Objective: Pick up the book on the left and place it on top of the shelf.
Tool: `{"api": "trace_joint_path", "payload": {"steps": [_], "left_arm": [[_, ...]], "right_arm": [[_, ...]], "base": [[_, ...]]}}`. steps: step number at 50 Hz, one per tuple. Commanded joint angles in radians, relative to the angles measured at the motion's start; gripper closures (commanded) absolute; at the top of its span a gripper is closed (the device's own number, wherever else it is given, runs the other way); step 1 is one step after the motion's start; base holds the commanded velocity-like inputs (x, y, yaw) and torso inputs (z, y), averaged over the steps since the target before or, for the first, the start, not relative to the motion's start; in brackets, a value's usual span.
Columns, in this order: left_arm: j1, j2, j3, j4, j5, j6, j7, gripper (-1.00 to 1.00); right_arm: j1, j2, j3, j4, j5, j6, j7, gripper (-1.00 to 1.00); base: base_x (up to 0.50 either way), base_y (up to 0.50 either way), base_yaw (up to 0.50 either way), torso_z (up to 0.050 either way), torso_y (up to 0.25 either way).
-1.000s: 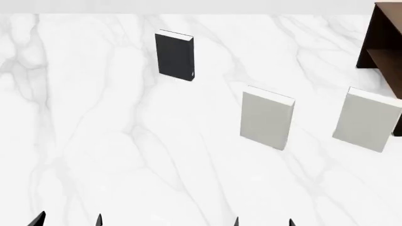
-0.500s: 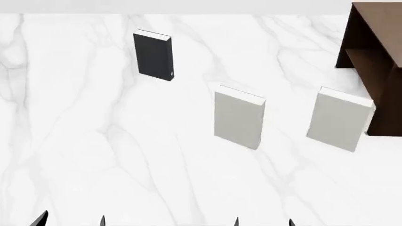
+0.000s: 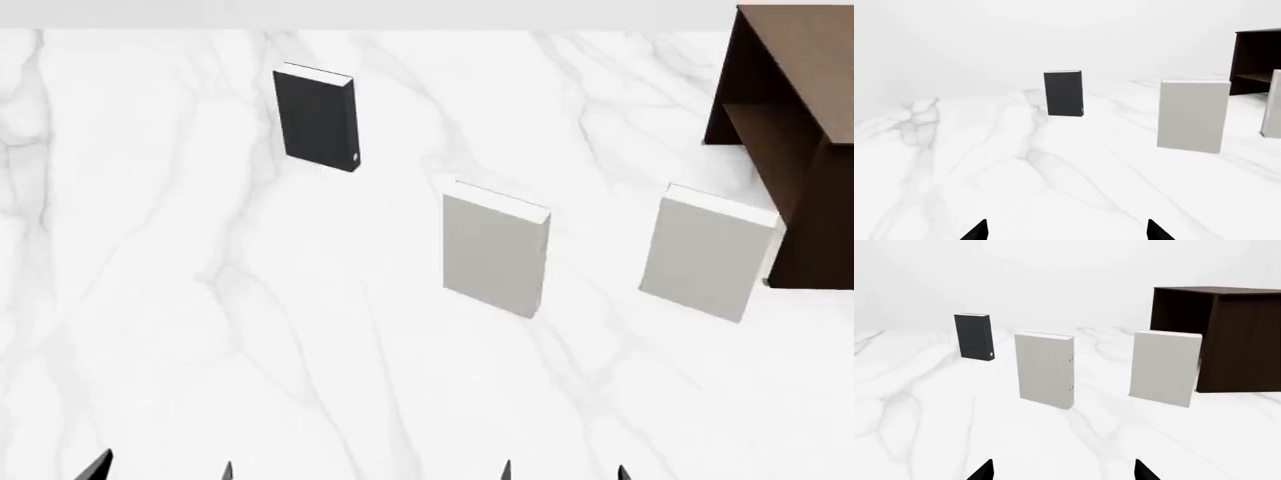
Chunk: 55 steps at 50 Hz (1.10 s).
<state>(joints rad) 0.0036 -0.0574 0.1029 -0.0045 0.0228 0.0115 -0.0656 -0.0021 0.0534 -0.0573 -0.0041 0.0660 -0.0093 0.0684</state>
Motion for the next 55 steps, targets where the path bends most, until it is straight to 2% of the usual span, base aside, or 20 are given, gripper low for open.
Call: {"api": "trace_joint_path", "payload": {"steps": [1,7,14,17,23,31,37,45,55], "left_arm": [[0.002,0.014,-0.019,0.001,0.015,-0.003,0.018,-1.0],[-0.016,-0.004,-0.01,0.054,0.0,-0.078,0.017,-1.0],[-0.105,-0.039,-0.008,0.28,-0.042,-0.373,0.06,-1.0],[-0.183,-0.058,-0.011,0.404,-0.047,-0.538,0.072,-1.0],[-0.297,-0.066,-0.029,0.5,-0.092,-0.727,0.101,-1.0],[-0.406,-0.087,-0.011,0.566,-0.087,-0.871,0.094,-1.0],[-0.461,-0.097,-0.008,0.585,-0.089,-0.92,0.092,-1.0],[-0.455,-0.101,-0.014,0.575,-0.095,-0.897,0.088,-1.0],[-0.457,-0.105,-0.017,0.573,-0.101,-0.893,0.08,-1.0]], "right_arm": [[-0.003,-0.01,0.011,-0.001,-0.015,0.002,-0.012,-1.0],[0.006,0.005,0.002,-0.072,0.029,0.102,-0.013,-1.0],[0.108,0.037,-0.004,-0.301,0.058,0.468,0.024,-1.0],[0.204,0.048,0.006,-0.397,0.078,0.655,0.043,-1.0],[0.357,0.05,0.021,-0.452,0.09,0.825,0.082,-1.0],[0.487,0.055,0.035,-0.485,0.112,0.979,0.11,-1.0],[0.531,0.063,0.041,-0.519,0.128,1.052,0.117,-1.0],[0.54,0.066,0.046,-0.522,0.157,1.079,0.103,-1.0],[0.559,0.074,0.029,-0.525,0.162,1.102,0.114,-1.0]], "base": [[0.0,0.0,0.0,0.0,0.0],[0.0,0.0,0.0,0.0,0.0],[0.0,0.0,0.0,0.0,0.0],[0.0,0.0,0.0,0.0,0.0],[0.0,0.0,0.0,0.0,0.0],[0.0,0.0,0.0,0.0,0.0],[0.0,0.0,0.0,0.0,0.0],[0.01,0.0,0.0,0.0,0.0],[0.5,0.0,0.0,0.0,0.0]]}}
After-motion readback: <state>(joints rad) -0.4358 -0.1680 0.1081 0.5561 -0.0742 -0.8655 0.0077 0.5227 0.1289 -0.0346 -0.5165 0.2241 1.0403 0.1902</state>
